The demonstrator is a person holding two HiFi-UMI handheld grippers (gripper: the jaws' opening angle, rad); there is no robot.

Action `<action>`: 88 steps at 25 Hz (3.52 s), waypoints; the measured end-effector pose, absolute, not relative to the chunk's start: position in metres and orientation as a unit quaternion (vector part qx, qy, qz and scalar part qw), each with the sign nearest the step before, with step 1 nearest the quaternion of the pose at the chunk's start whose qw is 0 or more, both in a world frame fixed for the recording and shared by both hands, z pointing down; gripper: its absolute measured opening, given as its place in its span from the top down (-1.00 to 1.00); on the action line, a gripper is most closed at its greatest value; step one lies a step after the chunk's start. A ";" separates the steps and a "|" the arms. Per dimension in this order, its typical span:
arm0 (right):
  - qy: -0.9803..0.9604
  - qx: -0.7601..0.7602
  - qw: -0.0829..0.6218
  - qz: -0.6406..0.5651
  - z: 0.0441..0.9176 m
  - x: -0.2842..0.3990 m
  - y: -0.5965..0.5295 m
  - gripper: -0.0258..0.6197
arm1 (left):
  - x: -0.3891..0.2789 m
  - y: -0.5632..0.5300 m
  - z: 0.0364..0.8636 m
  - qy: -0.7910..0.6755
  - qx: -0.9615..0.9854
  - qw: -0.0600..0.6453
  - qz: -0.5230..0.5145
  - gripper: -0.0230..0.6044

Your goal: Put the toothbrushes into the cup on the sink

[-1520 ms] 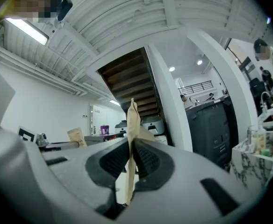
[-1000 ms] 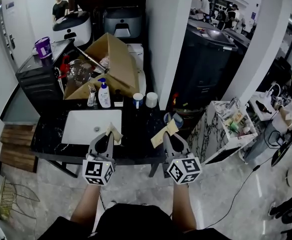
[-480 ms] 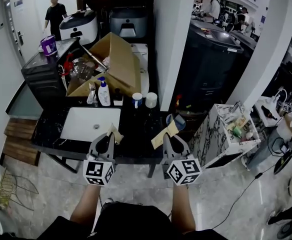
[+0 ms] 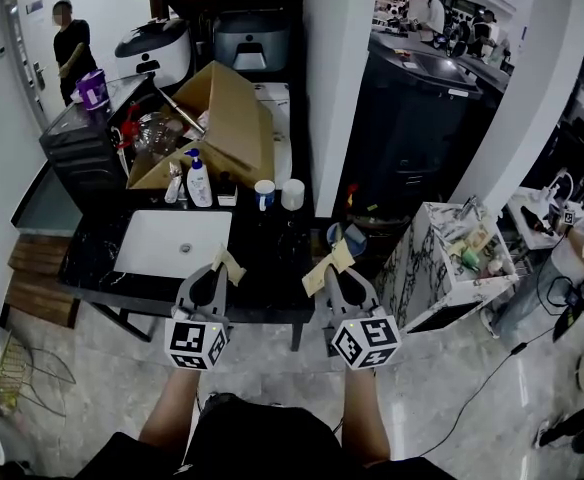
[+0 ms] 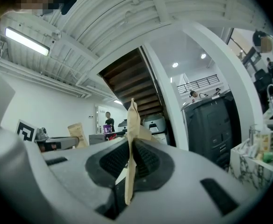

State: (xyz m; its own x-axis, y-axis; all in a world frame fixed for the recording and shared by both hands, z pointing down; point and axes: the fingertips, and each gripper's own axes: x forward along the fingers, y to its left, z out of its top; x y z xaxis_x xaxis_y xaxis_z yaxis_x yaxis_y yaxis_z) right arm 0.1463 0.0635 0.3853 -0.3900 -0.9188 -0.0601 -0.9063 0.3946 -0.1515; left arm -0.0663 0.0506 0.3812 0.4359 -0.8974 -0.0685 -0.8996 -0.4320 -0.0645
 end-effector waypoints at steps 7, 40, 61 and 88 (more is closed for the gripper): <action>0.833 -0.546 0.070 -0.052 0.387 0.149 0.067 0.84 | -0.068 0.055 0.387 0.537 -0.843 0.038 0.014 0.91; 0.815 -0.576 0.043 -0.045 0.389 0.138 -0.059 0.84 | -0.071 -0.095 0.396 0.502 -0.864 0.019 0.026 0.91; 0.781 -0.620 0.046 -0.058 0.386 0.129 -0.187 0.84 | -0.069 -0.242 0.401 0.448 -0.894 -0.004 0.025 0.91; 0.778 -0.621 0.011 -0.090 0.426 0.139 -0.269 0.84 | -0.054 -0.323 0.430 0.441 -0.896 -0.043 0.022 0.91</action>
State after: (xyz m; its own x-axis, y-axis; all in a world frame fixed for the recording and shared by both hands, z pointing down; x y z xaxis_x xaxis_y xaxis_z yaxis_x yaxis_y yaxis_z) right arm 0.1391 -0.2694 0.4263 -0.2279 -0.9691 0.0948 -0.9650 0.2118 -0.1545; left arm -0.0543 -0.3230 0.4305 0.6094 -0.7928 -0.0012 -0.7891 -0.6067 0.0962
